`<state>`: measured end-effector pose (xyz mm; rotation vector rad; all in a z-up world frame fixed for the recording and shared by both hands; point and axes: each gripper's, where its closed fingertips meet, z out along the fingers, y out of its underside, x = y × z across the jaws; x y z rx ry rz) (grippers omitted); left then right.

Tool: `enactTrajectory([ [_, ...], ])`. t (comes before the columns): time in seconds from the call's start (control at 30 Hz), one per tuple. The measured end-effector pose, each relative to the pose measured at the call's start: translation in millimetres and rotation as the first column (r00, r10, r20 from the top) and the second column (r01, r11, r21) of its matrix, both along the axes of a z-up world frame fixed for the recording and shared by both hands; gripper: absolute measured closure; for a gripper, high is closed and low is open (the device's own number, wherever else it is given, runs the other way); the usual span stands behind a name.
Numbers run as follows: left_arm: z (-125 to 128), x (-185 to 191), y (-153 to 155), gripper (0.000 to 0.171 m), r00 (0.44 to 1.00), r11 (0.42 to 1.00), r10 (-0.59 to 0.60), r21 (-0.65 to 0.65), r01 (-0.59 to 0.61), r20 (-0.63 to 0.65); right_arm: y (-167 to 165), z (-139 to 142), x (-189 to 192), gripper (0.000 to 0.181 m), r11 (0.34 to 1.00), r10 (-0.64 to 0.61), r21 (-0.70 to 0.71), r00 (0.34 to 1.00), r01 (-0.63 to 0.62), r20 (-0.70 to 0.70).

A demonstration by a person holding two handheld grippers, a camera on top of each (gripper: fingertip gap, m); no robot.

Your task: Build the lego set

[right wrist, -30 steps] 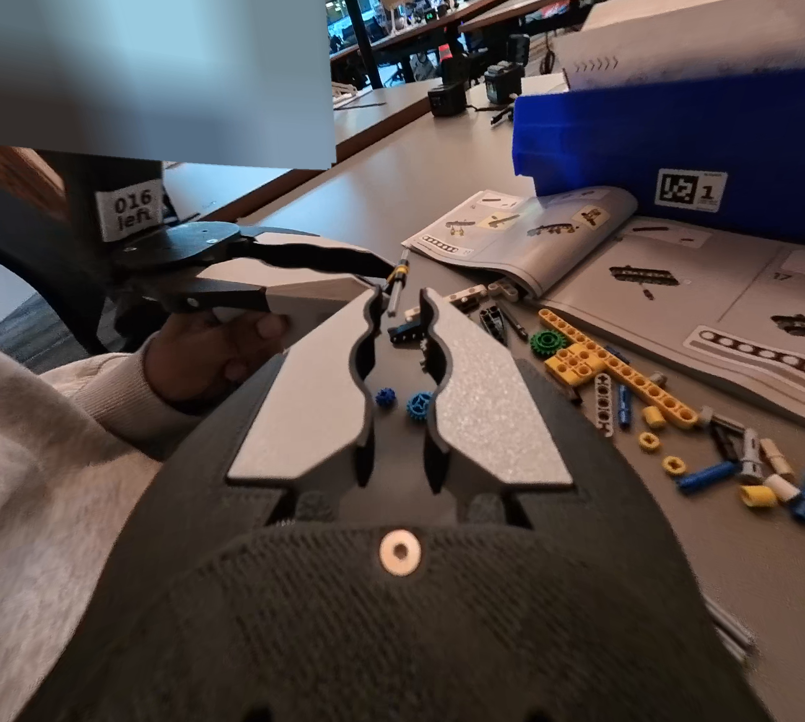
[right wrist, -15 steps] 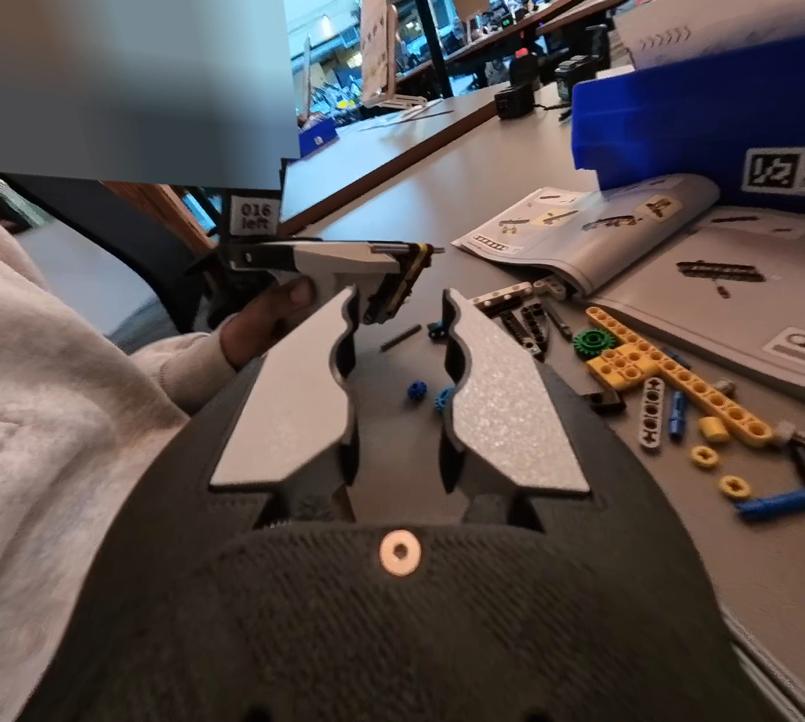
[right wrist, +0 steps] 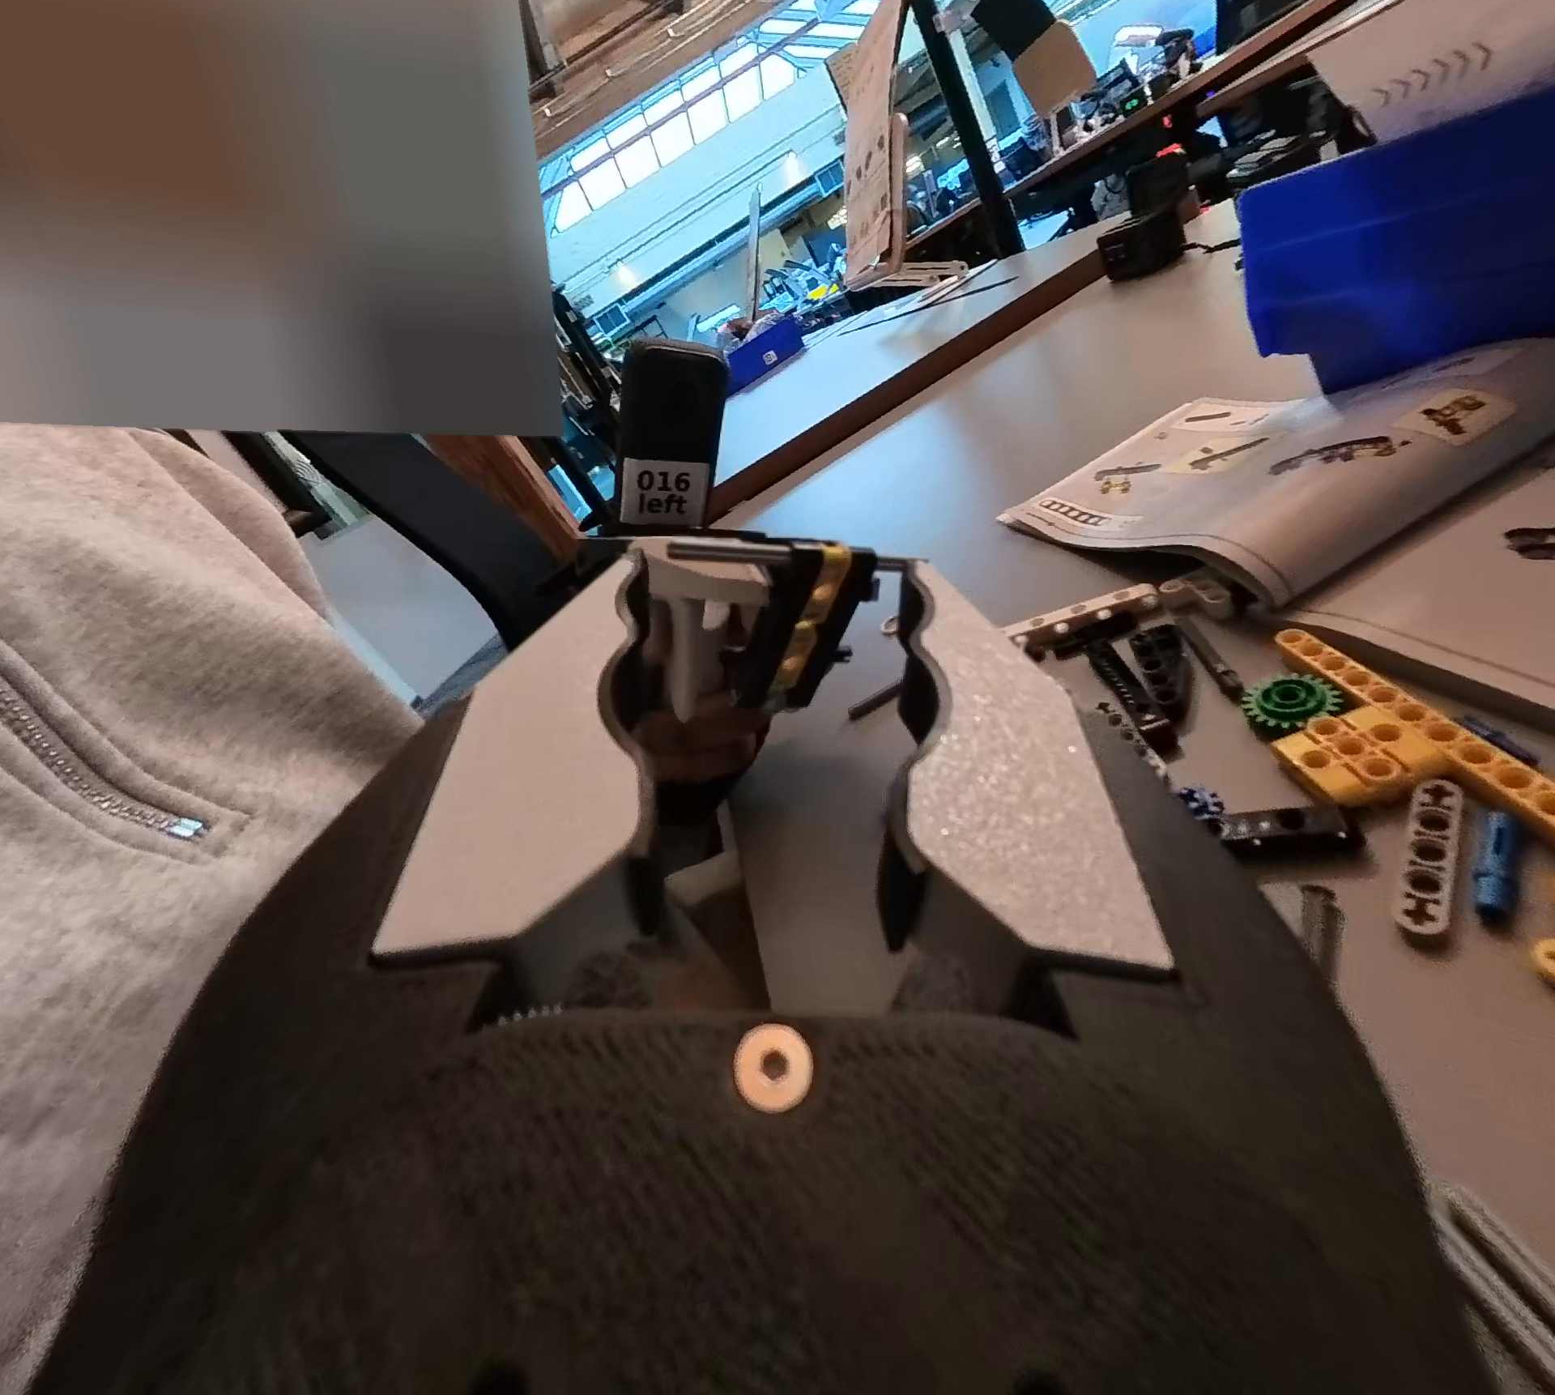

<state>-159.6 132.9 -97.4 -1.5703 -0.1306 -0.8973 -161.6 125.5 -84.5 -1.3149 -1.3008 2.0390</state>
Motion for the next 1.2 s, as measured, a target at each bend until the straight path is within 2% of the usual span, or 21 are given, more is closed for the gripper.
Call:
enactTrajectory([
  [0.33, 2.6, 8.0, -3.3, 0.149, 0.998, 0.998, -0.06, 0.013, 0.06, 0.024, -7.4, 3.2, 4.3, 0.132, 0.998, 0.057, -0.019, 0.998, -0.057, -0.021],
  [0.7, 2.1, 12.2, -7.3, 0.148, 0.993, 0.998, -0.054, 0.019, 0.056, -0.106, -12.6, 3.8, 8.2, 0.134, 0.997, 0.08, 0.005, 0.996, -0.08, -0.037],
  [0.77, 4.0, 5.3, -7.7, 0.149, 0.986, 0.999, -0.001, 0.037, 0.007, -0.168, -18.2, 2.5, 10.9, 0.147, 0.993, 0.115, 0.009, 0.993, -0.114, -0.03],
  [0.83, 4.4, 5.9, -9.3, 0.148, 0.981, 0.999, -0.016, 0.036, 0.024, -0.193, -19.1, 3.4, 10.7, 0.145, 0.993, 0.115, 0.001, 0.993, -0.115, -0.029],
  [0.9, 7.9, 9.3, -11.4, 0.148, 0.985, 0.997, -0.042, 0.052, 0.051, -0.166, -16.0, 4.2, 9.0, 0.127, 0.994, 0.104, -0.014, 0.994, -0.104, -0.022],
  [1.2, 10.8, 22.3, -17.1, 0.149, 0.983, 0.984, -0.162, 0.068, 0.168, -0.082, -20.8, 10.4, 16.4, 0.12, 0.978, 0.179, -0.1, 0.982, -0.185, -0.066],
])
